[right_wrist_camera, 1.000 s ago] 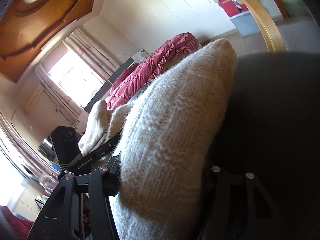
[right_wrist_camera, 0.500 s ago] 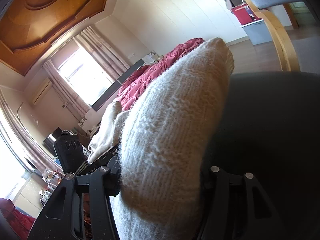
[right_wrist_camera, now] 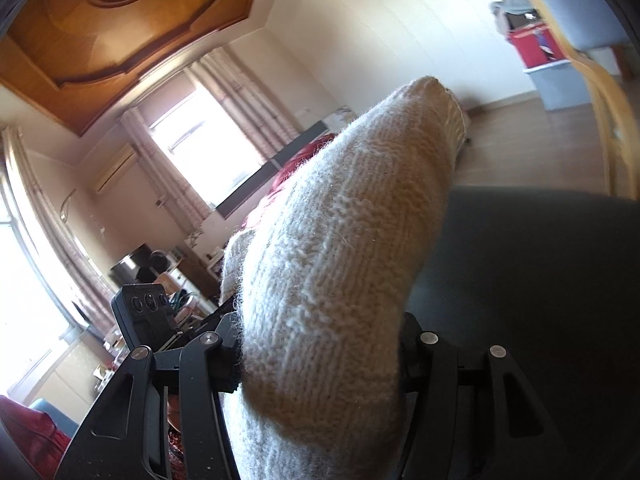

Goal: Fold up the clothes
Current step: 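Lift the white sweater with both tools and carry it toward the folded stack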

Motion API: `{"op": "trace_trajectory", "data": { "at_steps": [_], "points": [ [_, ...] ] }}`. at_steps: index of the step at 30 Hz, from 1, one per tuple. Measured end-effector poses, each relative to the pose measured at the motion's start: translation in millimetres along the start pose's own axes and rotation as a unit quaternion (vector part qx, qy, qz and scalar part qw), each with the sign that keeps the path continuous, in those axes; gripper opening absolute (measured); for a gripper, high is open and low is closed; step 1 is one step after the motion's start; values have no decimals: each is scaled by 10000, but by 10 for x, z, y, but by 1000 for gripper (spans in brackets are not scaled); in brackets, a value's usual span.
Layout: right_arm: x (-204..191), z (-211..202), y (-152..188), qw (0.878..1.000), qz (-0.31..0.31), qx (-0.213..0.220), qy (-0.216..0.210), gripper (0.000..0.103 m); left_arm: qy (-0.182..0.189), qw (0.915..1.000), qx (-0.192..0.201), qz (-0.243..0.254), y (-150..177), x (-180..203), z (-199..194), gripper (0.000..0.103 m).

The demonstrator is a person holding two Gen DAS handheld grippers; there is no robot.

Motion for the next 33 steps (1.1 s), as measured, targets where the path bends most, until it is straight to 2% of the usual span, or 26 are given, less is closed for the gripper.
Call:
{"op": "trace_trajectory", "data": {
  "at_steps": [6,10,14,16,21,26,31,33],
  "points": [
    [-573,893,-536,9955,-479,-294,-757,57,-771,9941,756,-126,-921,-626,-557,31],
    [-716,1599,-590,9894,-608,-649,-1147,57,-1402,9831,1152,-222,-1517,-1153,-895,31],
    [-855,2295,-644,9803,-735,-1003,-1533,57,-2038,9701,1237,-461,-1847,-1768,-1061,31],
    [-922,2639,-671,9747,-798,-1179,-1725,57,-2220,9646,1201,-761,-1869,-2095,-1085,31],
    [-1061,3438,-723,9587,-954,-1580,-2164,57,-2334,9580,1062,-1286,-1557,-2757,-929,31],
    [-925,3666,-578,9554,-1120,-1597,-2219,59,-2432,9487,919,-1801,-1234,-3409,-769,34],
    [-790,3893,-433,9518,-1285,-1613,-2272,68,-2427,9526,1081,-1482,-1279,-3462,-739,40],
    [-746,3949,-404,9518,-1355,-1593,-2245,71,-2369,9524,1111,-1566,-1306,-3474,-801,40]
  ]
}}
Point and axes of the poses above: each gripper's, at about its wrist camera, not at the fingertips, and z roughly the way its jaws point, x to its right, y to its underside, the point moved 10 cm from there along z, roughly the way its jaws point, and after that the axes turned 14 degrees about -z, right-handed, at the moved point
